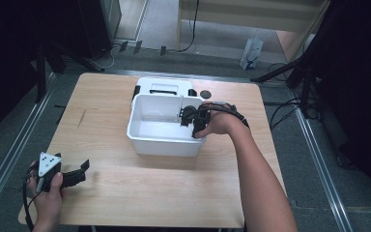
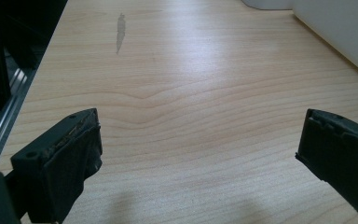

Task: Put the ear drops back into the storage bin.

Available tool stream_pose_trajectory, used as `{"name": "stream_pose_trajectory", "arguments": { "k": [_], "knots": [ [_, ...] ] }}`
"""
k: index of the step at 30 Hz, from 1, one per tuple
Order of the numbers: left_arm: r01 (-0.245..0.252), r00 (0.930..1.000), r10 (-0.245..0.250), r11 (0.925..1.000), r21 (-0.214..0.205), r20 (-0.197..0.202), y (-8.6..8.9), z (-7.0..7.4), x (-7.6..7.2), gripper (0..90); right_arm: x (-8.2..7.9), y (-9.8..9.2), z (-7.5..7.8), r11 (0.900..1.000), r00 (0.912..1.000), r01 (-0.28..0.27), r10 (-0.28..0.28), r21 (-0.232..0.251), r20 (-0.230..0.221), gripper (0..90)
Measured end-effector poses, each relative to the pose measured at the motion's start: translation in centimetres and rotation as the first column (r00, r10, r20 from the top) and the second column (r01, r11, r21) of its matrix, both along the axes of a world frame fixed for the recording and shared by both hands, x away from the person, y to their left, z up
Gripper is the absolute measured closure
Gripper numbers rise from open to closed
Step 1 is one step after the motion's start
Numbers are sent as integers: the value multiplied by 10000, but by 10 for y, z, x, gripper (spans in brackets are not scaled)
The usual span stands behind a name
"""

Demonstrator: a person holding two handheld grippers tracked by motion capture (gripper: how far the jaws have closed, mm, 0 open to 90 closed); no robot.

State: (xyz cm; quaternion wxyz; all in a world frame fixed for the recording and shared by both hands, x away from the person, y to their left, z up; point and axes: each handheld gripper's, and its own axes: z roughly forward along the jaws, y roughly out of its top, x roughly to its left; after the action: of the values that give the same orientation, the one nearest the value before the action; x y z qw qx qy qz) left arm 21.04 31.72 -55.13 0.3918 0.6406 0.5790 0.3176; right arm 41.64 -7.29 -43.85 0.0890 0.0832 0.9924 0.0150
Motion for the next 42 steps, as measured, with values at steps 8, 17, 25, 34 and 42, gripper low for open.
{"name": "stream_pose_trajectory", "arguments": {
  "k": [8,17,25,34,42],
  "knots": [
    [3,10000,-3,10000,31,-12,0,0,0,4,1,1,0,9999,9998,72,-74,-106,-157,599],
    [7,10000,-7,10000,7,-16,0,0,0,4,2,1,0,9999,9996,104,-107,-107,-271,599],
    [14,10000,-14,10000,-10,-21,0,0,0,4,3,1,0,9999,9994,119,-121,-74,-335,597],
    [18,10000,-18,10000,-9,-26,0,0,0,4,2,0,0,9999,9994,105,-108,-93,-339,619],
    [10,10000,-10,10000,-19,-36,0,0,0,4,3,-1,0,10000,9995,-50,50,-4,-300,619]
  ]
}}
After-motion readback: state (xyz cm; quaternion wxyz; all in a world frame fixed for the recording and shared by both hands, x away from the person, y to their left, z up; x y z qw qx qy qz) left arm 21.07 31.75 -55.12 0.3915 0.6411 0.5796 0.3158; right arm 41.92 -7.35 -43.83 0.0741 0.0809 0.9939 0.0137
